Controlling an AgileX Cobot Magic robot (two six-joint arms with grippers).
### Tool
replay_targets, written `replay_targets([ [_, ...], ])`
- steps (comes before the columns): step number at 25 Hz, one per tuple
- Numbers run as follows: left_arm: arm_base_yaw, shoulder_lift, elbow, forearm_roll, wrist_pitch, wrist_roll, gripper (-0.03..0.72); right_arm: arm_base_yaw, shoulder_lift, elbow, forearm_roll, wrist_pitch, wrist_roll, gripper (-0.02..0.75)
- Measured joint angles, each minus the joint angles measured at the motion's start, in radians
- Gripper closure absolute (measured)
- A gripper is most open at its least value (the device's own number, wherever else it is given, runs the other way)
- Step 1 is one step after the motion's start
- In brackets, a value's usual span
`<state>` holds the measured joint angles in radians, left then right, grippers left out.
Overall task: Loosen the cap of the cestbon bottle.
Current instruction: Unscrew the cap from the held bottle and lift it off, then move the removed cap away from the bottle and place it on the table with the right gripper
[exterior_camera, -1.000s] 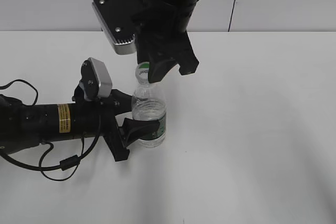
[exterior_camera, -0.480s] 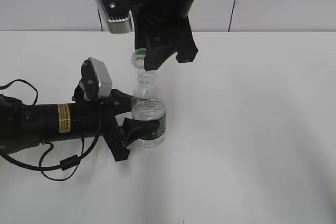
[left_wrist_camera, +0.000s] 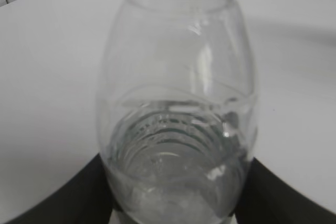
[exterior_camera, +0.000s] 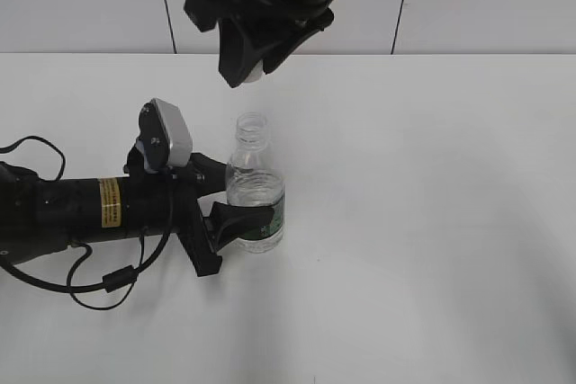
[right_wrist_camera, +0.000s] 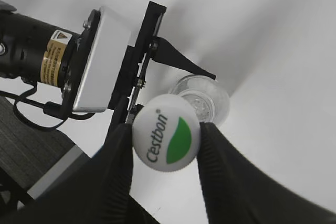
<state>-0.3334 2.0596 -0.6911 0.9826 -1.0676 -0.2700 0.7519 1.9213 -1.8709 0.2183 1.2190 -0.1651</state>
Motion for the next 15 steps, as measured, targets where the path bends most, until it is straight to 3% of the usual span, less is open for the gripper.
replay_targets([
  [9, 0.0, 0.0, 0.0, -0.001, 0.0, 0.0, 0.298, -0.028, -0.001, 0.004, -0.086, 0.0, 0.141, 0.44],
  [15, 0.0, 0.0, 0.0, -0.056, 0.004, 0.0, 0.298, -0.15, -0.012, 0.08, -0.106, 0.001, 0.142, 0.44],
])
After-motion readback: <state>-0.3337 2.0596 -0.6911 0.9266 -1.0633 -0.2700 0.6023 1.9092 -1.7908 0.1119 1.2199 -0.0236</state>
